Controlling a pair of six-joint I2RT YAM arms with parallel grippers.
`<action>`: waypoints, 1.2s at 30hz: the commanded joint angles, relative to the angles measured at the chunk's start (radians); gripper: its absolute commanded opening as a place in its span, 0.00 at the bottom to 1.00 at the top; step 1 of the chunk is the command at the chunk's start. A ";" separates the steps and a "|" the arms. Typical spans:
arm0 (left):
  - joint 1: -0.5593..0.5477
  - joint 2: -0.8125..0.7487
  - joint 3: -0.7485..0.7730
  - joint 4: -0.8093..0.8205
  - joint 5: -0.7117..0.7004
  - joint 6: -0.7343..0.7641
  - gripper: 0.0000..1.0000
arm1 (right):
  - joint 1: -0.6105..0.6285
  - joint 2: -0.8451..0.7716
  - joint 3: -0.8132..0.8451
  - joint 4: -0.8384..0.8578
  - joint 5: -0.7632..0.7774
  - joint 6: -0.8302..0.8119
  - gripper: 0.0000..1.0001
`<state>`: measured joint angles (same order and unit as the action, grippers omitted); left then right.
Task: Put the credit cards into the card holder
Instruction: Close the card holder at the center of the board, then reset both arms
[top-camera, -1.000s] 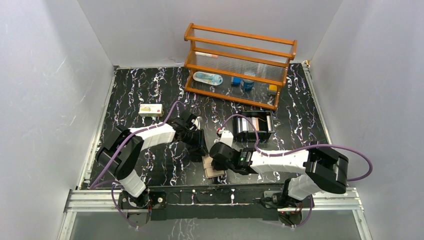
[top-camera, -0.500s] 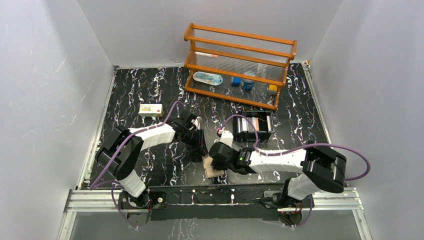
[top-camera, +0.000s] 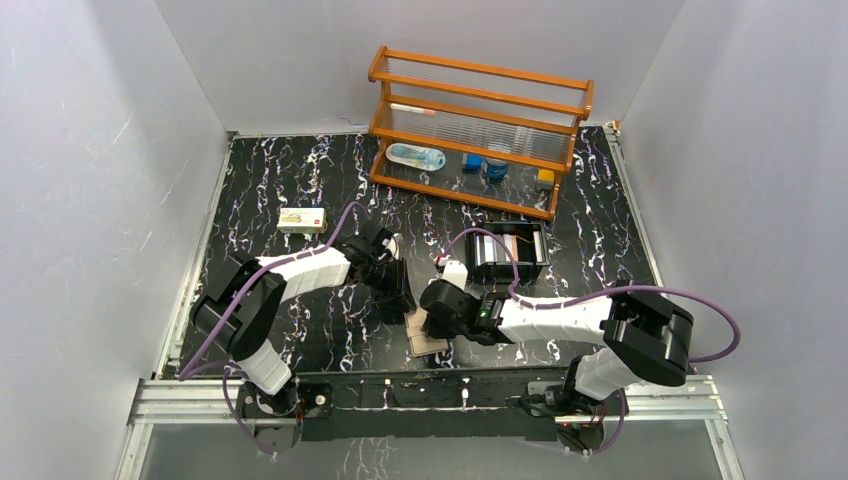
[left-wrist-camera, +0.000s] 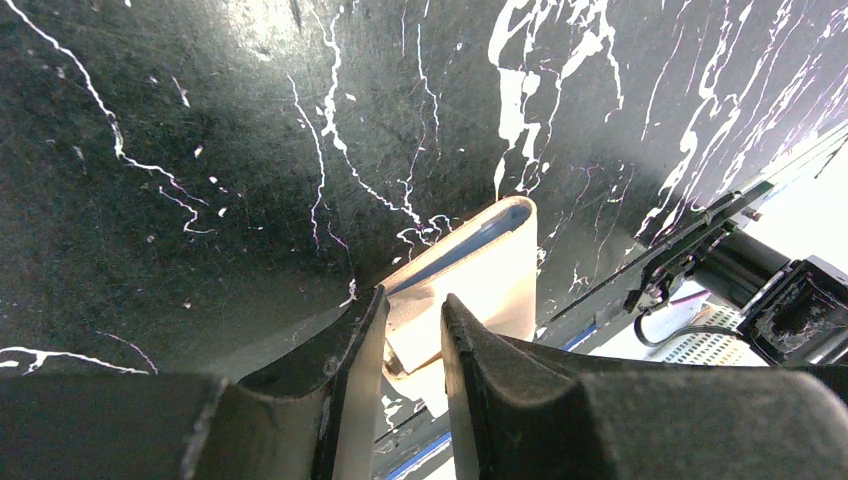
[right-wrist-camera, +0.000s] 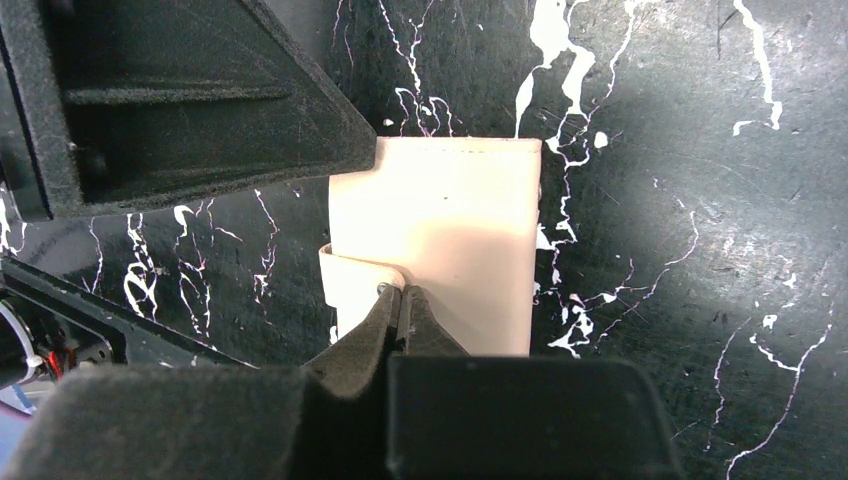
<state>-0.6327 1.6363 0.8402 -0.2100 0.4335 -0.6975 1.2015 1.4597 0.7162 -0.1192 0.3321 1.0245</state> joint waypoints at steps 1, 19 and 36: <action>-0.005 -0.046 -0.013 -0.051 -0.003 0.015 0.26 | -0.013 0.055 -0.010 -0.063 0.001 -0.005 0.00; -0.007 -0.152 -0.006 -0.116 -0.050 -0.013 0.26 | -0.014 0.023 0.067 -0.138 -0.012 -0.047 0.11; -0.005 -0.614 0.523 -0.644 -0.530 0.146 0.77 | -0.014 -0.490 0.319 -0.399 0.192 -0.233 0.98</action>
<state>-0.6373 1.0851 1.2709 -0.6613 0.0422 -0.6224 1.1912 1.0870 0.9657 -0.4263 0.3920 0.8661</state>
